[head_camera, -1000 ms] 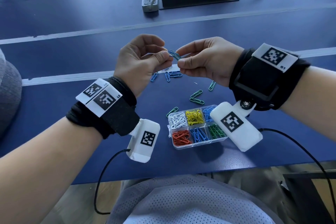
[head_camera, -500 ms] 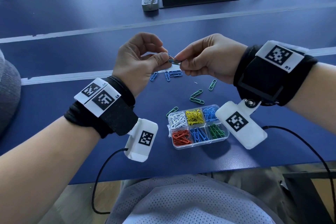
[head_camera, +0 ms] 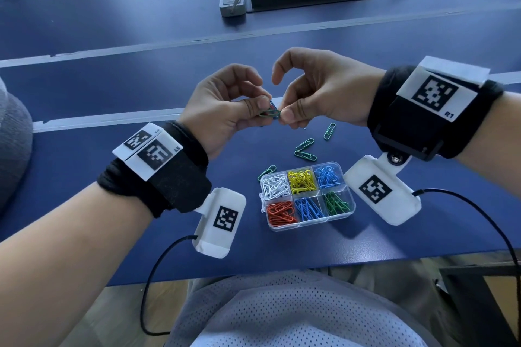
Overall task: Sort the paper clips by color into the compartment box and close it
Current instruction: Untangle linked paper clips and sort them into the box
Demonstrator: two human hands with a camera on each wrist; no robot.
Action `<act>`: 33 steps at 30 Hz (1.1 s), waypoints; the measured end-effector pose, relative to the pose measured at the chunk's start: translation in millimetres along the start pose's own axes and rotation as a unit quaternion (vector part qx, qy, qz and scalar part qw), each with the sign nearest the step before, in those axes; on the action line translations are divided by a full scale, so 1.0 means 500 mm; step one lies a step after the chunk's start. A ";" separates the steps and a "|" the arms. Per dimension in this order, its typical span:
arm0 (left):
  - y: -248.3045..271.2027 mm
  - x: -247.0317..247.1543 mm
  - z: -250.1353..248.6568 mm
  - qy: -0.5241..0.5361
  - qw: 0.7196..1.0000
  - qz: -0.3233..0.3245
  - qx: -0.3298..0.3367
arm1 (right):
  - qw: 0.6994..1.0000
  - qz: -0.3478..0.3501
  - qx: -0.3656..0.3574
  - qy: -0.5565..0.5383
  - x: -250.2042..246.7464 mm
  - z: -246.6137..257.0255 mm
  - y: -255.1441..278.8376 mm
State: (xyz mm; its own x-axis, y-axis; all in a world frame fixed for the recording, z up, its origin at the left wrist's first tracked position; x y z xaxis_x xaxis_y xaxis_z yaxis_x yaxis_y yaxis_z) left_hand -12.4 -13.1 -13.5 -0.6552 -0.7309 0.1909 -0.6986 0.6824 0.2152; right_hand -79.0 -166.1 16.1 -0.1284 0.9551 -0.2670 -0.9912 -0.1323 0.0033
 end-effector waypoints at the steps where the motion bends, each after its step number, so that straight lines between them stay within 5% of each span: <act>1: 0.001 0.000 0.000 -0.004 1.000 0.001 -0.002 | 1.000 -0.003 -0.003 -0.004 0.000 0.000 0.000; 12: 0.000 0.019 0.003 -0.040 0.998 -0.040 0.032 | 0.998 -0.035 -0.005 0.045 -0.004 0.002 -0.003; 19: -0.005 0.014 -0.003 -0.040 0.993 -0.087 0.062 | 0.994 -0.104 -0.002 -0.042 -0.022 -0.012 -0.002; 33: 0.002 0.013 0.003 -0.028 0.997 -0.054 0.046 | 0.992 -0.099 -0.011 -0.083 -0.016 -0.020 0.001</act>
State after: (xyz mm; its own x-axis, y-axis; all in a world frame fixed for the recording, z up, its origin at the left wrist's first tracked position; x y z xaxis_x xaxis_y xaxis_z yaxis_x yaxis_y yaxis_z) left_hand -17.9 -17.0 -13.5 -0.5882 -0.8001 0.1175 -0.7876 0.5997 0.1416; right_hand -78.0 -176.1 8.8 0.0636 0.9932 -0.0978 -0.9968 0.0584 -0.0552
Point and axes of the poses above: each hand's wrist, its own y-axis away from the middle knuckle, its own x-axis out of the palm, z = x × y, the point moved 1 cm from there along -y, towards the middle knuckle, and after that the axes turned 11 degrees about -x, right-handed, at the moved point
